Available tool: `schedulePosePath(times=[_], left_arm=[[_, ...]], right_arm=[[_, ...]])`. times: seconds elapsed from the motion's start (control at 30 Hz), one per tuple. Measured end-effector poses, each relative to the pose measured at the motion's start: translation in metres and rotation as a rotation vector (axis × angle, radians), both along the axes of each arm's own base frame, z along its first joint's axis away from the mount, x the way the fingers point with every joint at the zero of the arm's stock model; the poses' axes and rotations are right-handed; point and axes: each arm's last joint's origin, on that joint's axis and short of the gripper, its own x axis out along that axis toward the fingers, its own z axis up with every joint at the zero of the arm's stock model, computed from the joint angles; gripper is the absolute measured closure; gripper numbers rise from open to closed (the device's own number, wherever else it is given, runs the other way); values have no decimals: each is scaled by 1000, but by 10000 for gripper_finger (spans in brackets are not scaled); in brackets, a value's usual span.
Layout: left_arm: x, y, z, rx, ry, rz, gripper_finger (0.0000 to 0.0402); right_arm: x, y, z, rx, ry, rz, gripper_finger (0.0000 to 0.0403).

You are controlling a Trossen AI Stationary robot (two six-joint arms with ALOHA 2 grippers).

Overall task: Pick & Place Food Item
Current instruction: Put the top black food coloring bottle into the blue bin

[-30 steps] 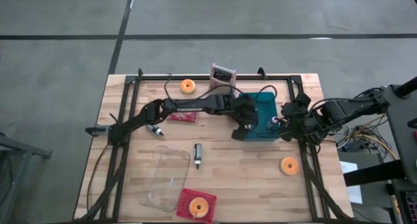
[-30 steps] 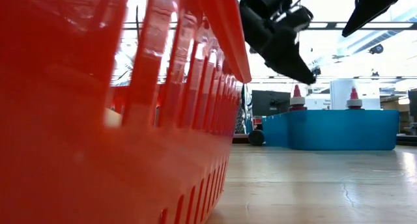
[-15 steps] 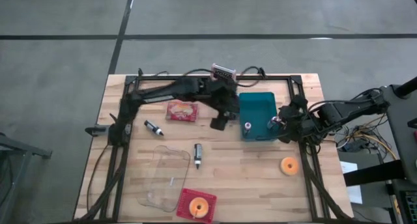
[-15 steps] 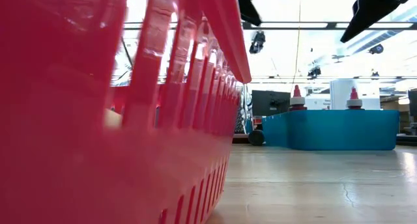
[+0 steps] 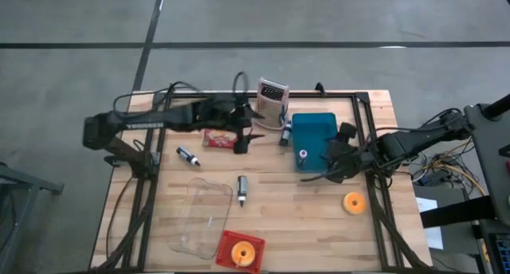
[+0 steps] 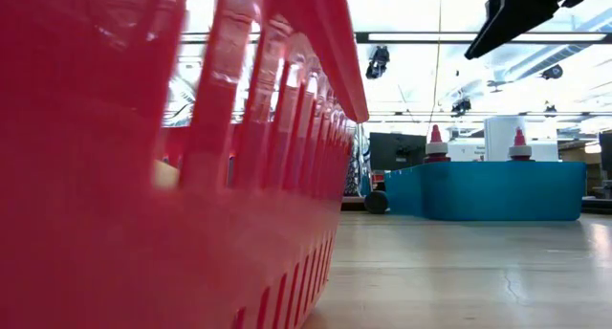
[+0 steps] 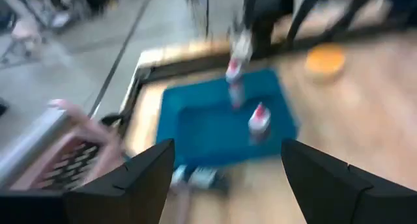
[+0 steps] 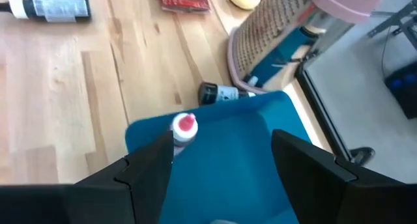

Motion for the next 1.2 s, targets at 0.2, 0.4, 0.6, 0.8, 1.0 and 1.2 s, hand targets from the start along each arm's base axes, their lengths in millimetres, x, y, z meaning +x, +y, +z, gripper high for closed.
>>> schedulePosePath(times=[0.2, 0.4, 0.6, 0.8, 1.0, 1.2], left_arm=[[-8, 11, -59, -344, -261, 36, 120], [16, 21, -89, -456, -114, 113, 120], [55, 33, -95, -488, 144, 247, 120], [94, 45, -98, -468, 256, 283, 120], [118, 57, -113, -505, 357, 373, 120], [131, 64, -130, -545, 431, 436, 120]], right_arm=[[9, 3, -3, 0, -7, 3, 152], [10, 4, -3, 7, -14, -4, 158], [8, 3, -2, 23, -24, -16, 166], [7, 3, -2, 35, -21, -25, 167], [4, 2, -3, 58, 0, -27, 165], [1, 1, -3, 62, 8, -34, 165]])
